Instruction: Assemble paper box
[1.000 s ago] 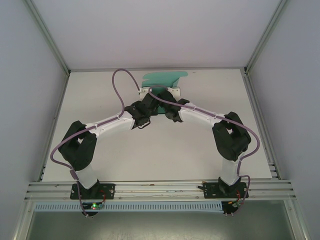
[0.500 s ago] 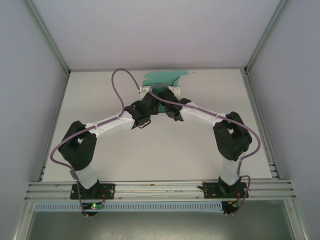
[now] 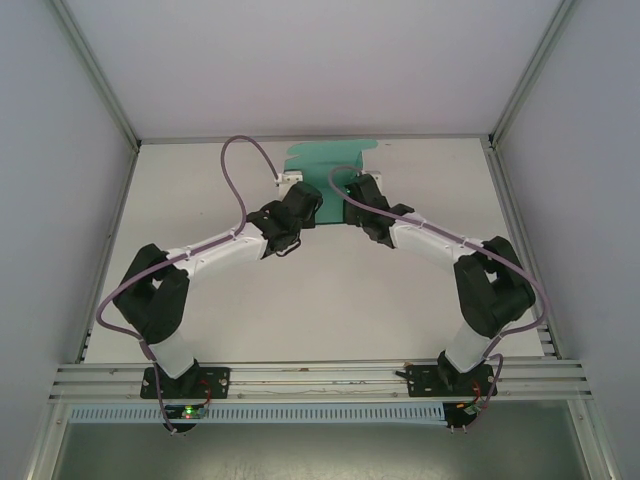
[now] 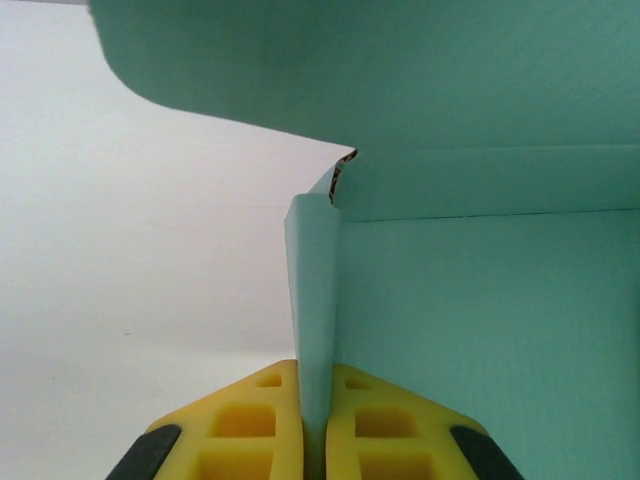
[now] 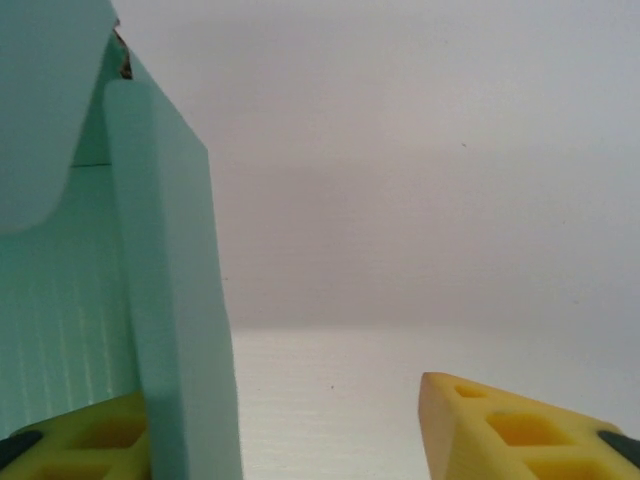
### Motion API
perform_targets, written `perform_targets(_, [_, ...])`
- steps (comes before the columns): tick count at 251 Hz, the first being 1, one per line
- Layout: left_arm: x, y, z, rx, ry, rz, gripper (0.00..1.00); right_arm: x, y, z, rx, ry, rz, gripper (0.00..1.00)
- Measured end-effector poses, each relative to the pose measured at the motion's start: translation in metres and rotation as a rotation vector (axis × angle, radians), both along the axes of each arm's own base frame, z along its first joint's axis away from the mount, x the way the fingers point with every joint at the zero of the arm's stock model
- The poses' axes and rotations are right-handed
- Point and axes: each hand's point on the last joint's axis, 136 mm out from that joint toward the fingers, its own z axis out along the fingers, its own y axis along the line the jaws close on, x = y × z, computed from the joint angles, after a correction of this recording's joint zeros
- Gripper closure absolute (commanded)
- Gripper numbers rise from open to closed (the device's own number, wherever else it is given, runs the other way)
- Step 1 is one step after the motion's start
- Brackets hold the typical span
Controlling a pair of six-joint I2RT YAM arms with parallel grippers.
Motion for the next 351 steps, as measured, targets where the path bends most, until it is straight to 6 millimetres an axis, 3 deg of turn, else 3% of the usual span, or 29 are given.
perform_targets(20, [0.000, 0.002, 0.002, 0.004, -0.004, 0.005, 1.00, 0.002, 0.003, 0.000, 0.023, -0.007, 0.013, 0.39])
perform_targets(67, [-0.002, 0.009, -0.001, 0.039, 0.006, 0.023, 1.00, -0.001, 0.002, -0.002, 0.089, -0.016, 0.033, 0.15])
perform_targets(109, [-0.005, 0.011, -0.005, 0.055, 0.025, 0.022, 1.00, -0.006, 0.003, 0.015, 0.199, -0.086, 0.048, 0.02])
perform_targets(154, [-0.010, 0.014, -0.012, 0.076, 0.055, 0.016, 1.00, -0.006, 0.012, 0.051, 0.327, -0.193, 0.080, 0.02])
perform_targets(176, [-0.011, 0.014, -0.013, 0.078, 0.061, 0.013, 1.00, -0.005, 0.014, 0.058, 0.351, -0.208, 0.087, 0.02])
perform_targets(239, [-0.011, 0.014, -0.013, 0.080, 0.064, 0.013, 1.00, -0.011, 0.018, 0.045, 0.356, -0.153, 0.105, 0.23])
perform_targets(282, [-0.012, 0.014, -0.014, 0.083, 0.065, 0.013, 1.00, -0.012, 0.024, 0.008, 0.332, -0.055, 0.121, 0.30])
perform_targets(322, [-0.015, 0.017, -0.017, 0.098, 0.083, 0.013, 1.00, -0.009, 0.029, -0.008, 0.319, -0.012, 0.119, 0.66])
perform_targets(332, [-0.015, 0.017, -0.017, 0.097, 0.083, 0.013, 1.00, -0.009, 0.031, -0.007, 0.320, -0.012, 0.122, 0.65])
perform_targets(351, [-0.014, 0.018, -0.017, 0.100, 0.081, 0.016, 1.00, -0.009, 0.035, -0.003, 0.326, -0.014, 0.127, 0.55])
